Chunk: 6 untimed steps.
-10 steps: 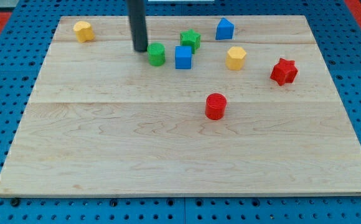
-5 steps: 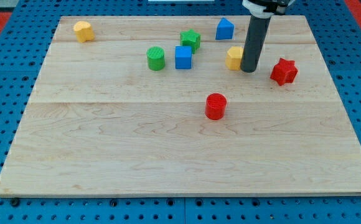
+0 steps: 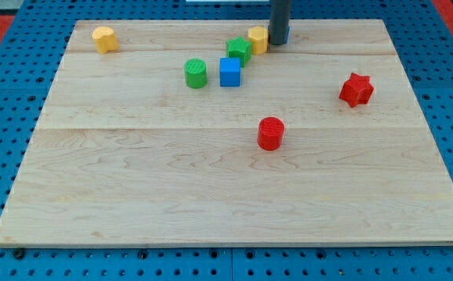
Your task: Push the yellow hexagon towards top center
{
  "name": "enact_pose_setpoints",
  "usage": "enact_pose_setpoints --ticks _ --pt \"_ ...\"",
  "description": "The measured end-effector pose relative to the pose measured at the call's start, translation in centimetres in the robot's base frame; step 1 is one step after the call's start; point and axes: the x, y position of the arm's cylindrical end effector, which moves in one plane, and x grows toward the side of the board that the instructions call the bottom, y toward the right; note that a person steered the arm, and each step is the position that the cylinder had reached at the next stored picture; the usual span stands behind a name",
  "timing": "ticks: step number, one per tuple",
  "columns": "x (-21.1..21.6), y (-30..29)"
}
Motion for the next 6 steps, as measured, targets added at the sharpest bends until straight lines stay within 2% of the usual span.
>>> enact_pose_setpoints --ticks 2,3,4,6 --pt "-1.2 -4.2" --pt "-4.8 -5.5" --pt "-2.0 -5.6" --pt "-2.3 -5.6"
